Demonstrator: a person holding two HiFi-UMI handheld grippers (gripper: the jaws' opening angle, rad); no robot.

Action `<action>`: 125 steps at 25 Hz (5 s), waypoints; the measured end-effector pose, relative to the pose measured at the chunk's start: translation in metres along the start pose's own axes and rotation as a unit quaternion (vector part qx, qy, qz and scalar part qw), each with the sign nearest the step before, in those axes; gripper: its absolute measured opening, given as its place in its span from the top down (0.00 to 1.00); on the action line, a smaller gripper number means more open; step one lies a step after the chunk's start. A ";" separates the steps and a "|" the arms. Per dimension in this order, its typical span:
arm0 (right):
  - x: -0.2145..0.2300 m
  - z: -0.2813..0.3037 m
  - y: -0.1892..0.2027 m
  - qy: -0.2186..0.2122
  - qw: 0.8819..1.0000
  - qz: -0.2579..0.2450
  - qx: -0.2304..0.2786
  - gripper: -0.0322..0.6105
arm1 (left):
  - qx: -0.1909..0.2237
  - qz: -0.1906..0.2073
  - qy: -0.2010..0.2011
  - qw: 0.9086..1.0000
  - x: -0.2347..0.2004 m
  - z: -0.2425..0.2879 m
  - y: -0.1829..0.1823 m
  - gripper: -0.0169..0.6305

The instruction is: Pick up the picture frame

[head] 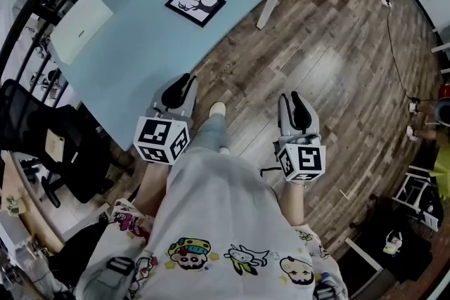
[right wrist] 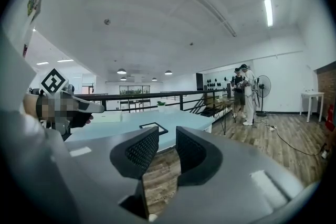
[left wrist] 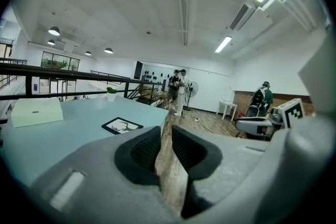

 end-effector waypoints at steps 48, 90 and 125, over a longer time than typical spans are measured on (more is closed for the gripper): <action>0.114 0.467 -0.111 -0.349 0.929 -0.096 -0.079 0.64 | 0.054 -0.148 -0.320 0.934 -0.174 0.226 -0.096 0.77; 0.082 0.551 -0.061 -0.542 0.817 -0.087 -0.174 0.63 | -0.047 -0.235 -0.430 0.871 -0.163 0.274 -0.032 0.77; 0.090 0.554 0.010 -0.508 0.822 -0.046 -0.252 0.63 | -0.173 -0.300 -0.389 0.854 -0.180 0.338 0.084 0.78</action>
Point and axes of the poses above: the fingertips, and each gripper's own axes: z forward along the fingers, x to its right, y out of its underside, the point moved 5 cm from there along -z, backward along the fingers, and after that the axes turned 10 degrees about -y, right-handed, at the moved point
